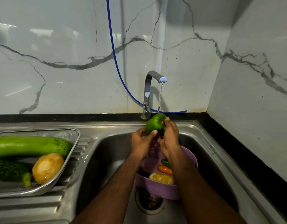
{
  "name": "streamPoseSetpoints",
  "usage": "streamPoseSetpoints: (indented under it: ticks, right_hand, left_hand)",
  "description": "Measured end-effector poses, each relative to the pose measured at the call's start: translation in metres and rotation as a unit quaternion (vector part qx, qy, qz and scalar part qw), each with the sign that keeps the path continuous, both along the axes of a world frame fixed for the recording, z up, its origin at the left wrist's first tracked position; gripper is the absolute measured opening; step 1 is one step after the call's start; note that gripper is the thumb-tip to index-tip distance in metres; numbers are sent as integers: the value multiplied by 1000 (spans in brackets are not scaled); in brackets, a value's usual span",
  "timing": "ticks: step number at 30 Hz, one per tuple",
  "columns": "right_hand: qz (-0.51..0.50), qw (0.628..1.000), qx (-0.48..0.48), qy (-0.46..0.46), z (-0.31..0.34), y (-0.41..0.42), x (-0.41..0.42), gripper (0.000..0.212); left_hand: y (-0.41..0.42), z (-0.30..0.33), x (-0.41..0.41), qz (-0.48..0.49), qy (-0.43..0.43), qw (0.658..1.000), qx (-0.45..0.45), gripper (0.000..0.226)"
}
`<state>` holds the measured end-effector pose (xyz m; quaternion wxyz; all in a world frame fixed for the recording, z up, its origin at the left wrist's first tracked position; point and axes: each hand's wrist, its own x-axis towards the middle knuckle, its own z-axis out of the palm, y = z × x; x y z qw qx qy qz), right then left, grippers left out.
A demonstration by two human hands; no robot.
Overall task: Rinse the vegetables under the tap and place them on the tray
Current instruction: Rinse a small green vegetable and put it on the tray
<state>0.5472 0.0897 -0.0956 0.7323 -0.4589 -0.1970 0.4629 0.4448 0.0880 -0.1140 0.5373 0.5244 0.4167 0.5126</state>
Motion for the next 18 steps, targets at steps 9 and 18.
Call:
streamPoseSetpoints:
  ticks: [9, 18]
  right_hand:
    - [28, 991, -129, -24, -7, -3, 9, 60]
    - [41, 995, -57, -66, -7, -5, 9, 25]
  left_hand:
    - [6, -3, 4, -7, 27, 999, 31, 27]
    - [-1, 6, 5, -68, 11, 997, -33, 36]
